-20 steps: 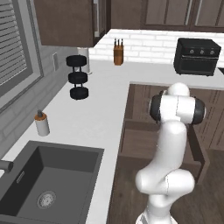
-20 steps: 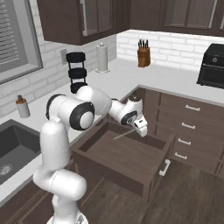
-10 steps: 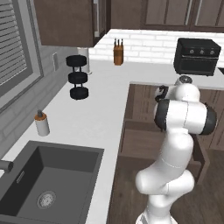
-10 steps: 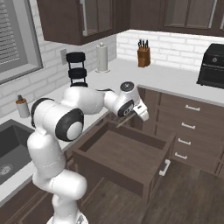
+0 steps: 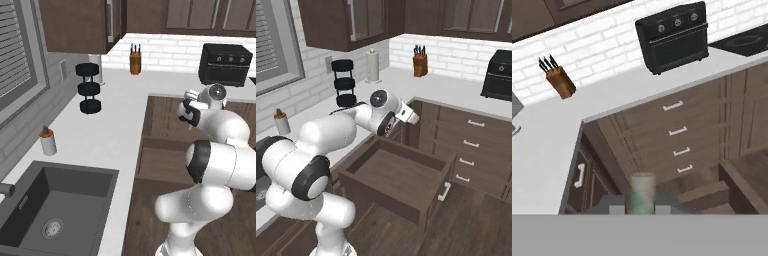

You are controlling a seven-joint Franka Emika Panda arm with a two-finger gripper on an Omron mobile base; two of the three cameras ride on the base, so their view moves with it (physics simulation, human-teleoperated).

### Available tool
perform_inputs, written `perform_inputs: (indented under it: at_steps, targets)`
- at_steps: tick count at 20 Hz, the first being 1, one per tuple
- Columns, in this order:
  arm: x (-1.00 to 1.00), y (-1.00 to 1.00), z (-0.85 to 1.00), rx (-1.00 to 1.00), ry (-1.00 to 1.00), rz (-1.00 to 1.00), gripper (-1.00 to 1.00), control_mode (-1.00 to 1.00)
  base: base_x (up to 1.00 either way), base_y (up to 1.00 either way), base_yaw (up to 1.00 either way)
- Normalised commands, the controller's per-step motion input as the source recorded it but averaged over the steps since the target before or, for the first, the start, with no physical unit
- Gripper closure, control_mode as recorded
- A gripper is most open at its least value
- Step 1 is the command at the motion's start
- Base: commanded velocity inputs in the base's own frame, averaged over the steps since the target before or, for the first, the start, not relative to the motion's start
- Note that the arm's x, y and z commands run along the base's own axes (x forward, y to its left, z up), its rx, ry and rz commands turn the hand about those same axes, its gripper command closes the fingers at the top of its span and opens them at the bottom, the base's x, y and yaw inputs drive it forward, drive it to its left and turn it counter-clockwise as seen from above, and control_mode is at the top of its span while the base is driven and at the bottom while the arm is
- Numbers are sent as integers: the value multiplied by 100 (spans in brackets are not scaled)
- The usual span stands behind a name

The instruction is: Take a straw from the drawer in front and place it inside the glass cup on the dining counter.

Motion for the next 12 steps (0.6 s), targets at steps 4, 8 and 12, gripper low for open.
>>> perform_inputs:
  at_steps: [4,8,12]
  targets:
    - [-87,46,100,-10,-18,15,100,-100,0,0,0]
    - [-76,50,100,-3,-4,14,100,-100,0,0,0]
    - [-74,40,99,0,0,12,100,-100,0,0,0]
